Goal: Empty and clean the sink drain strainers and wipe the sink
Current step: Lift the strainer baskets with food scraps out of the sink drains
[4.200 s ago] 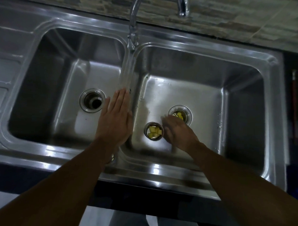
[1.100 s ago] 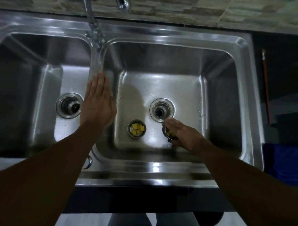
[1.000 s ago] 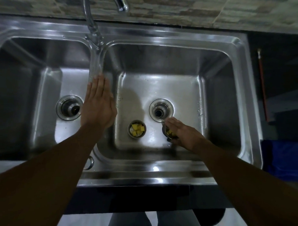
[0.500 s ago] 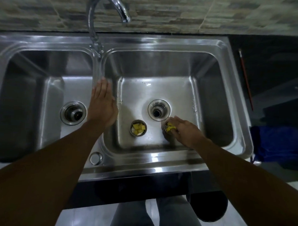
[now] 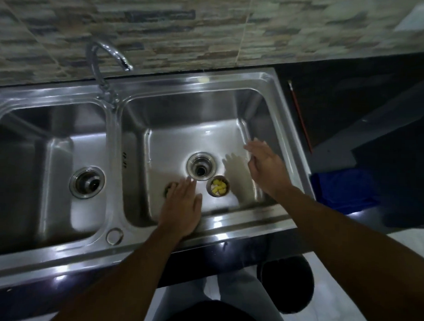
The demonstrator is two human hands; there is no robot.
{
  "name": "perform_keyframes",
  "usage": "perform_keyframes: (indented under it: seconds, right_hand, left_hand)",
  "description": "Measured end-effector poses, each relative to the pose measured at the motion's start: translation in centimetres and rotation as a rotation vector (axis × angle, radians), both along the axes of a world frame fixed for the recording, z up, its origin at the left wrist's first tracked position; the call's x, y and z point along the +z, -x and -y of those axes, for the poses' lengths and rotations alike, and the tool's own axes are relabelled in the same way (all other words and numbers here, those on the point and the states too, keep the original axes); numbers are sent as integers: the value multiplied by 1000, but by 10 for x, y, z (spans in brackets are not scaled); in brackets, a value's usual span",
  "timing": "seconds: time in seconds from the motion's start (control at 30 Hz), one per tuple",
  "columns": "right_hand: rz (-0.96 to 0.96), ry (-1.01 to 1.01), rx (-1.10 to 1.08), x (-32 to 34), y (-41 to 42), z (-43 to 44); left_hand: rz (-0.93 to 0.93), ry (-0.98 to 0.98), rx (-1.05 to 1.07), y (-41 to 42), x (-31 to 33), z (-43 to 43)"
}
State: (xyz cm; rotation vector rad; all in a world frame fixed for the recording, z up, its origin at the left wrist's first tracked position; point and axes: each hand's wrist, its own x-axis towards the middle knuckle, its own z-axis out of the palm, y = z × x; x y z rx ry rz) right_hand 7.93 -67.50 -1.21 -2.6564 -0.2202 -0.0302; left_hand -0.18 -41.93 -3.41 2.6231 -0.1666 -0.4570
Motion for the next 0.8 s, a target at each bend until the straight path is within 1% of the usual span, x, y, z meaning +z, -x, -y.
perform_keyframes:
  seconds: [0.1, 0.2, 0.3, 0.47, 0.6, 0.7, 0.8]
  right_hand:
    - [10, 56, -26, 10, -18, 27]
    - [60, 83, -58, 18, -33, 53]
    - [38, 150, -87, 17, -50, 81]
    - [-80, 262, -103, 8, -83, 109]
    - [-111, 372, -67, -6, -95, 124]
    - [-74, 312, -89, -8, -103, 124]
    - [35, 206, -127, -4, -105, 119]
  left_hand:
    - [-28, 14, -28, 9, 1, 44]
    - [-23, 13, -81, 15, -1, 88]
    - [-24, 34, -105, 16, -5, 120]
    - [-33, 60, -42, 13, -11, 116]
    - [24, 79, -29, 17, -7, 122]
    - [53, 102, -37, 17, -1, 123]
    - [53, 124, -54, 17, 4, 124]
